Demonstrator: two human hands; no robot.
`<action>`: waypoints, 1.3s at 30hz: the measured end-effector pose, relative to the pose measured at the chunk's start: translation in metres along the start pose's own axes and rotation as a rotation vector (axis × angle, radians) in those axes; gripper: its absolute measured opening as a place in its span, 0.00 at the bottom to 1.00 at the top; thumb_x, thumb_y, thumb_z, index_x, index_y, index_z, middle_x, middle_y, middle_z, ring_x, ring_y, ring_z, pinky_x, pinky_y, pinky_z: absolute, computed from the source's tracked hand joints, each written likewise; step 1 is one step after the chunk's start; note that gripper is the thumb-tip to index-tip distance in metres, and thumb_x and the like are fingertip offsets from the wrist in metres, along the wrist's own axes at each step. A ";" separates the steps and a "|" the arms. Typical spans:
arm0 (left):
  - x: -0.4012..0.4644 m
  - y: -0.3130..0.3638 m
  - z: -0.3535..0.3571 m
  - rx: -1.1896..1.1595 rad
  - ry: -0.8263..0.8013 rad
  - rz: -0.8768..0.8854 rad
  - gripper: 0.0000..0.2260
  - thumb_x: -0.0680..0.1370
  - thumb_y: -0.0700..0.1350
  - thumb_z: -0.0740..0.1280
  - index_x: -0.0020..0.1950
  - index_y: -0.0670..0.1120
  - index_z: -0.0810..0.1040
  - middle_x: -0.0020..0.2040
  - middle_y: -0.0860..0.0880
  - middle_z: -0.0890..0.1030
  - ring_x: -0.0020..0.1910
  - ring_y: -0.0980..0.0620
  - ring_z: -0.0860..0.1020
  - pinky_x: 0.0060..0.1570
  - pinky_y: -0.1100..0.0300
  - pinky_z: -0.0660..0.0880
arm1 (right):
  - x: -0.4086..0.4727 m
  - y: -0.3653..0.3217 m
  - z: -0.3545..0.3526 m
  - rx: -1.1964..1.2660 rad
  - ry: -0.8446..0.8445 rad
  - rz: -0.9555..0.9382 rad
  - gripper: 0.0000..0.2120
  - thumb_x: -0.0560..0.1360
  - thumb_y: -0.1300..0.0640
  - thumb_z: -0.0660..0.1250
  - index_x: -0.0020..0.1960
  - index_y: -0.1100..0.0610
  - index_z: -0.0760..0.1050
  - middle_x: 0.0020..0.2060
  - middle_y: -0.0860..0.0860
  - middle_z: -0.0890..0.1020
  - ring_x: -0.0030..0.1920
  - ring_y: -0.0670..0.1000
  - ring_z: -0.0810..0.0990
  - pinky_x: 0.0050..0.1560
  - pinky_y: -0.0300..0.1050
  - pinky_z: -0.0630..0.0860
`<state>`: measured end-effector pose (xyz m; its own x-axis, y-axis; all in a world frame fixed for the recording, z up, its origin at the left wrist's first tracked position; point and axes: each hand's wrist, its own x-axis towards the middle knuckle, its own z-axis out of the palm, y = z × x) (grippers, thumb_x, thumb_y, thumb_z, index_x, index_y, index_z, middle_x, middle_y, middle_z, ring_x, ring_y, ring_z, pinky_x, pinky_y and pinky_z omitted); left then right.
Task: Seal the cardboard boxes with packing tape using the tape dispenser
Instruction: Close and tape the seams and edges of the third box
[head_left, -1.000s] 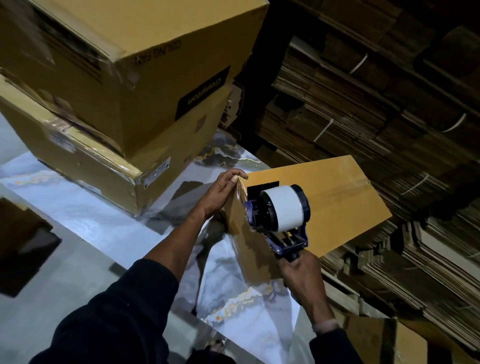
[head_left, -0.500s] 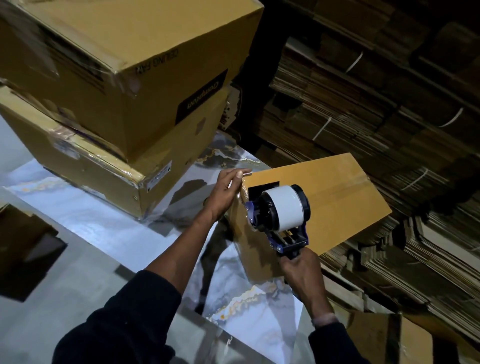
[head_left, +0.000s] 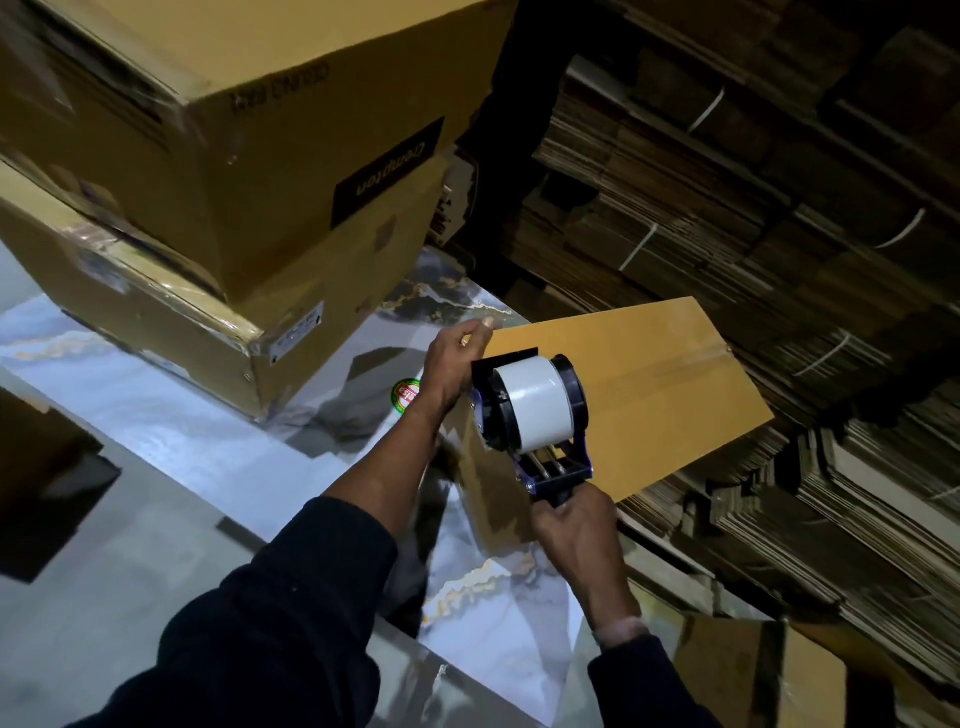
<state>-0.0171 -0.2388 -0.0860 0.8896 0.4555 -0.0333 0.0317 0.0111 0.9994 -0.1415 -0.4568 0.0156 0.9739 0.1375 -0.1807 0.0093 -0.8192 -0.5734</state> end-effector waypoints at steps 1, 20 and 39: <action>0.001 -0.001 -0.001 0.004 -0.007 -0.004 0.16 0.82 0.63 0.63 0.56 0.59 0.86 0.51 0.52 0.87 0.52 0.49 0.83 0.57 0.47 0.79 | 0.000 0.001 0.001 -0.004 0.005 -0.003 0.10 0.64 0.54 0.63 0.30 0.57 0.65 0.23 0.51 0.66 0.26 0.48 0.57 0.28 0.47 0.56; -0.004 0.010 0.001 0.217 0.111 -0.032 0.20 0.82 0.64 0.62 0.58 0.51 0.84 0.57 0.48 0.84 0.57 0.48 0.80 0.57 0.49 0.76 | -0.054 0.061 0.001 0.083 0.032 0.029 0.08 0.69 0.63 0.67 0.33 0.53 0.74 0.23 0.50 0.73 0.27 0.45 0.63 0.30 0.45 0.65; -0.027 0.016 0.033 0.707 0.057 0.139 0.23 0.86 0.53 0.58 0.78 0.42 0.68 0.81 0.39 0.61 0.82 0.33 0.50 0.79 0.38 0.49 | -0.057 0.069 0.000 0.046 0.062 0.031 0.12 0.71 0.64 0.70 0.31 0.61 0.71 0.23 0.51 0.74 0.24 0.49 0.68 0.28 0.47 0.67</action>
<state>-0.0253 -0.2797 -0.0694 0.8823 0.4569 0.1131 0.2246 -0.6198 0.7520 -0.1961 -0.5211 -0.0139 0.9857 0.0768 -0.1502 -0.0300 -0.7961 -0.6044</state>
